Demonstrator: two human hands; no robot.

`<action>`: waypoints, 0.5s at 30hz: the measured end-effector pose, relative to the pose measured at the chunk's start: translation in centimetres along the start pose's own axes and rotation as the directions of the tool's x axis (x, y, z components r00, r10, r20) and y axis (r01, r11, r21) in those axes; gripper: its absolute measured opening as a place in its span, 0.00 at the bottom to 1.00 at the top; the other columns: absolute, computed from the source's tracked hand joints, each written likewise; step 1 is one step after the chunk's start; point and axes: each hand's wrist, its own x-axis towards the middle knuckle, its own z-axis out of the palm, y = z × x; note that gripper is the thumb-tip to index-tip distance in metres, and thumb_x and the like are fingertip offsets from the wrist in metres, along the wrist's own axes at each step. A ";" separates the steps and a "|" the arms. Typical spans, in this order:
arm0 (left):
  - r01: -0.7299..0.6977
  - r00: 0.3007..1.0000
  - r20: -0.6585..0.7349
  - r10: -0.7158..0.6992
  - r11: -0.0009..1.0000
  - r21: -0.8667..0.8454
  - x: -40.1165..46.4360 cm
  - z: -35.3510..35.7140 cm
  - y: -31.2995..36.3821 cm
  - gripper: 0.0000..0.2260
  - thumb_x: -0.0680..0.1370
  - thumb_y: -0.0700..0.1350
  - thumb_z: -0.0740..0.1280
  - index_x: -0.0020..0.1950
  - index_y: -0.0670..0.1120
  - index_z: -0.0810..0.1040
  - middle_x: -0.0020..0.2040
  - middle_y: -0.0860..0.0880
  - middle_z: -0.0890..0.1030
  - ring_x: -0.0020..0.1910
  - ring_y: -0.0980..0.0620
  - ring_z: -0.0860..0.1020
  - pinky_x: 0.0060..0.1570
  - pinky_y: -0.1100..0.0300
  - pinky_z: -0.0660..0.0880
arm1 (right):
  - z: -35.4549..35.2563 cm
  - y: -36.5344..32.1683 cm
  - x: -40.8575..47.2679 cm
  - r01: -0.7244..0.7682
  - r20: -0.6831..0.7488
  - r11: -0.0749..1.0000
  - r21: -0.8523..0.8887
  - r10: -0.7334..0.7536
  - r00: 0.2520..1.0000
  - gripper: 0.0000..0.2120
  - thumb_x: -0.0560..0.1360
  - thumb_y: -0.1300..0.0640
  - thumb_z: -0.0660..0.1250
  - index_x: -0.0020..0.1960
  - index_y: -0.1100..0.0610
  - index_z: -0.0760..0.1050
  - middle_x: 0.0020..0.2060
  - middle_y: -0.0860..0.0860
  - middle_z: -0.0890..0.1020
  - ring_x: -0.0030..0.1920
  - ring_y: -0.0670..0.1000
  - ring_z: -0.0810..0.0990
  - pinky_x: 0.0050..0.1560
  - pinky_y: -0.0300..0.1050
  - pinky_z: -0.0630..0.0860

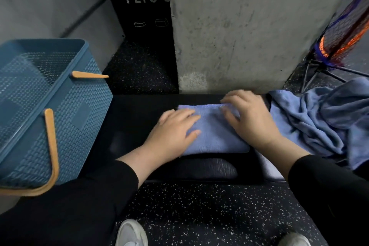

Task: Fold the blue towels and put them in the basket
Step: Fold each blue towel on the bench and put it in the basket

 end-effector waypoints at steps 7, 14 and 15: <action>0.052 0.964 0.253 -0.077 0.993 0.105 0.0 0.5 -0.2 0.27 0.84 0.59 0.47 0.82 0.56 0.49 0.82 0.58 0.43 0.80 0.60 0.39 0.79 0.45 0.40 | 1.4 -0.3 -2.6 -0.037 0.563 0.998 -0.049 0.059 0.825 0.38 0.76 0.33 0.38 0.81 0.49 0.51 0.79 0.40 0.51 0.78 0.39 0.42 0.79 0.52 0.43; 0.129 0.936 0.321 -0.146 0.989 0.075 0.4 0.2 -0.9 0.31 0.81 0.64 0.44 0.82 0.55 0.44 0.81 0.62 0.41 0.80 0.57 0.37 0.78 0.42 0.40 | 1.3 -0.6 -2.4 -0.115 0.597 0.990 -0.083 0.142 0.790 0.34 0.78 0.33 0.40 0.81 0.45 0.46 0.79 0.36 0.45 0.77 0.38 0.39 0.79 0.56 0.42; 0.125 0.943 0.300 -0.144 0.989 0.083 0.2 0.2 -0.9 0.31 0.81 0.64 0.43 0.82 0.54 0.46 0.82 0.61 0.42 0.80 0.57 0.39 0.78 0.42 0.40 | 1.3 -0.5 -2.5 -0.133 0.582 0.989 -0.057 0.141 0.801 0.32 0.79 0.35 0.44 0.81 0.44 0.49 0.79 0.36 0.47 0.78 0.39 0.41 0.79 0.57 0.43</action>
